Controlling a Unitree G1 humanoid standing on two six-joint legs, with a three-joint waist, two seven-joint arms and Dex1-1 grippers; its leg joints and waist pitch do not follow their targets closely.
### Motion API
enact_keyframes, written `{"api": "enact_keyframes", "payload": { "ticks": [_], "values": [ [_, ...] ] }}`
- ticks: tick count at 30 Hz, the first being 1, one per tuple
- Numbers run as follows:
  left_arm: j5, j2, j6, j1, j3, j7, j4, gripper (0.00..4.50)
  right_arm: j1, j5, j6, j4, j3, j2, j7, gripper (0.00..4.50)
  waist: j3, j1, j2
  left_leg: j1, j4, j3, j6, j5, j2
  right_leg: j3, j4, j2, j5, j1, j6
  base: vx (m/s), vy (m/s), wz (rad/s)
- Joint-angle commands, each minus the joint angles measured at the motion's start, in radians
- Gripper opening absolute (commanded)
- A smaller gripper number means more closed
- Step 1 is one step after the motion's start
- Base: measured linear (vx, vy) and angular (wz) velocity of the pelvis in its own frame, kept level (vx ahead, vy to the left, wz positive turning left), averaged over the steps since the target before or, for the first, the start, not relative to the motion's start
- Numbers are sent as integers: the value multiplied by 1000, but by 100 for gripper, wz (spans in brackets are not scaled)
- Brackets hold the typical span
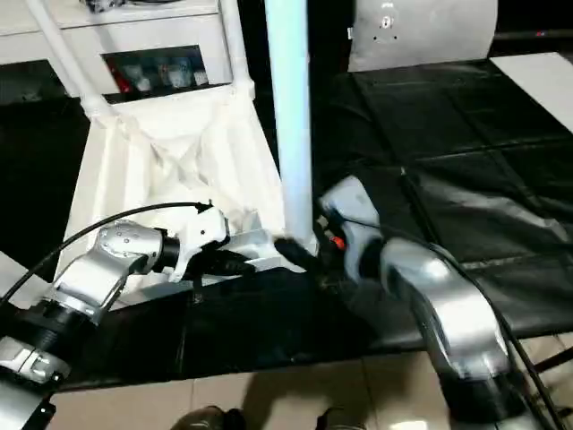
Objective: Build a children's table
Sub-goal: Rotate leg to tighten
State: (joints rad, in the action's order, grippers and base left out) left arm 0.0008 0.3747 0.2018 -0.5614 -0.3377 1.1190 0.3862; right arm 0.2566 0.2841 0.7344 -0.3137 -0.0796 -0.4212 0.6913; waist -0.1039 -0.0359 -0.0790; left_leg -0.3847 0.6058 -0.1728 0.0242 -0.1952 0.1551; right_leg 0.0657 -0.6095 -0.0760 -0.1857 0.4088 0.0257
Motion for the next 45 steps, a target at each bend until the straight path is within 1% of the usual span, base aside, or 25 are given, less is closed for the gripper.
{"api": "enact_keyframes", "payload": {
  "ticks": [1,2,4,7,9,10,11,12,13,14,18,19,21,22,23,24,25,26,28,29,31,32,33,35,45],
  "values": [
    [21,0,-34,-4,-44,11,-46,0,-35,23,-15,-32,0,-24,35,448,73,7,16,18,-68,23,-91,-120,69,-56,82,-73,-210,-57,213,0,0,0],
    [21,0,-34,-4,-44,11,-46,0,-35,23,-15,-32,0,-24,35,448,73,7,16,19,-69,23,-86,-125,70,-56,80,-74,-211,-57,212,0,0,0],
    [-11,-5,-9,15,-34,38,-74,0,-38,15,-38,-10,-2,-34,42,448,71,9,-3,15,-70,26,-74,-138,66,-53,79,-72,-200,-57,215,0,0,0],
    [3,2,-17,22,-45,39,-71,0,-35,8,-47,7,-6,-45,50,448,75,10,5,14,-69,26,-72,-135,66,-54,80,-74,-189,-62,218,0,0,0],
    [-1,-7,-3,25,-42,25,-86,0,-28,13,-62,12,-19,-74,92,448,78,3,29,10,-67,25,-91,-98,66,-56,71,-77,-169,-65,224,0,0,0],
    [-4,-9,-1,26,-41,22,-91,0,-27,16,-66,11,-21,-79,100,448,76,3,25,11,-67,24,-95,-93,67,-55,73,-77,-173,-63,224,0,0,0],
    [-6,-8,7,30,-40,17,-106,0,-20,20,-78,18,-20,-90,115,448,77,13,70,8,-67,17,-109,-89,65,-55,79,-73,-180,-63,214,0,0,0],
    [1,6,3,39,-46,18,-125,0,-1,22,-110,45,-7,-101,139,448,78,5,53,7,-66,24,-109,-77,68,-55,66,-81,-181,-66,219,0,0,0],
    [5,17,-1,42,-48,23,-135,0,13,24,-127,61,0,-105,150,448,74,8,67,5,-65,20,-117,-75,67,-55,72,-82,-214,-61,205,0,0,0],
    [5,17,-1,42,-48,23,-135,0,13,24,-127,61,0,-105,150,448,73,6,52,12,-66,20,-113,-74,70,-54,76,-79,-231,-54,201,0,0,0],
    [5,67,-43,22,-38,78,-106,0,103,34,-202,201,-9,-157,296,448,72,11,70,16,-69,22,-119,-80,73,-52,65,-77,-162,-52,232,0,0,0],
    [13,78,-59,11,-39,87,-88,0,124,32,-226,242,-19,-164,331,448,69,9,71,15,-68,20,-117,-85,73,-54,68,-79,-157,-54,238,0,0,0],
    [28,93,-65,0,-41,86,-81,0,145,22,-262,293,-38,-170,373,448,69,2,53,19,-67,19,-110,-96,71,-55,68,-80,-146,-52,251,0,0,0],
    [20,103,-49,-3,-36,94,-94,0,166,5,-282,338,-61,-164,386,448,73,1,62,18,-67,19,-108,-89,73,-55,64,-79,-113,-56,260,0,0,0],
    [18,104,-46,-3,-35,95,-95,0,170,2,-284,345,-64,-163,387,448,79,-1,48,20,-66,21,-103,-82,74,-52,61,-78,-79,-57,278,0,0,0],
    [4,107,-35,-7,-30,107,-99,0,188,-13,-303,383,-82,-155,391,431,79,-3,53,18,-65,21,-104,-78,74,-54,57,-79,-51,-61,290,0,0,0],
    [0,109,-33,-8,-30,112,-101,0,194,-21,-313,398,-90,-153,392,431,86,-9,24,18,-60,26,-97,-72,73,-51,48,-84,-36,-63,303,0,0,0],
    [-4,109,-30,-12,-31,116,-101,0,206,-30,-332,426,-100,-147,398,418,88,-4,43,15,-61,21,-100,-69,71,-51,52,-78,-4,-67,309,0,0,0],
    [-5,108,-32,-21,-33,122,-97,0,226,-18,-350,464,-101,-136,425,403,91,-8,44,14,-59,22,-109,-54,72,-51,48,-79,25,-70,320,0,0,0],
    [-11,105,-29,-22,-33,126,-101,0,231,0,-344,465,-98,-131,446,396,91,-8,56,12,-59,21,-119,-47,72,-51,45,-80,27,-72,327,0,0,0],
    [-15,103,-29,-22,-33,129,-103,0,233,10,-343,469,-96,-128,463,383,90,-13,51,13,-57,20,-130,-39,75,-50,44,-80,18,-69,326,0,0,0],
    [-13,101,-36,-14,-40,131,-106,0,235,15,-356,481,-100,-125,484,373,87,-10,61,13,-58,19,-136,-37,76,-51,44,-78,10,-67,322,0,0,0],
    [-10,102,-39,-10,-45,132,-108,0,238,19,-358,490,-100,-123,490,362,87,-13,56,15,-57,19,-139,-36,77,-51,45,-80,-1,-66,321,0,0,0],
    [-7,101,-39,-4,-51,132,-113,0,242,25,-363,503,-97,-118,497,345,83,-13,65,14,-59,18,-142,-34,76,-52,45,-80,-21,-64,316,0,0,0],
    [-2,107,-39,14,-51,131,-125,0,227,62,-318,532,-123,-111,599,262,81,-22,68,16,-60,17,-138,-36,77,-52,50,-80,-74,-59,296,0,0,0]
  ]
}}
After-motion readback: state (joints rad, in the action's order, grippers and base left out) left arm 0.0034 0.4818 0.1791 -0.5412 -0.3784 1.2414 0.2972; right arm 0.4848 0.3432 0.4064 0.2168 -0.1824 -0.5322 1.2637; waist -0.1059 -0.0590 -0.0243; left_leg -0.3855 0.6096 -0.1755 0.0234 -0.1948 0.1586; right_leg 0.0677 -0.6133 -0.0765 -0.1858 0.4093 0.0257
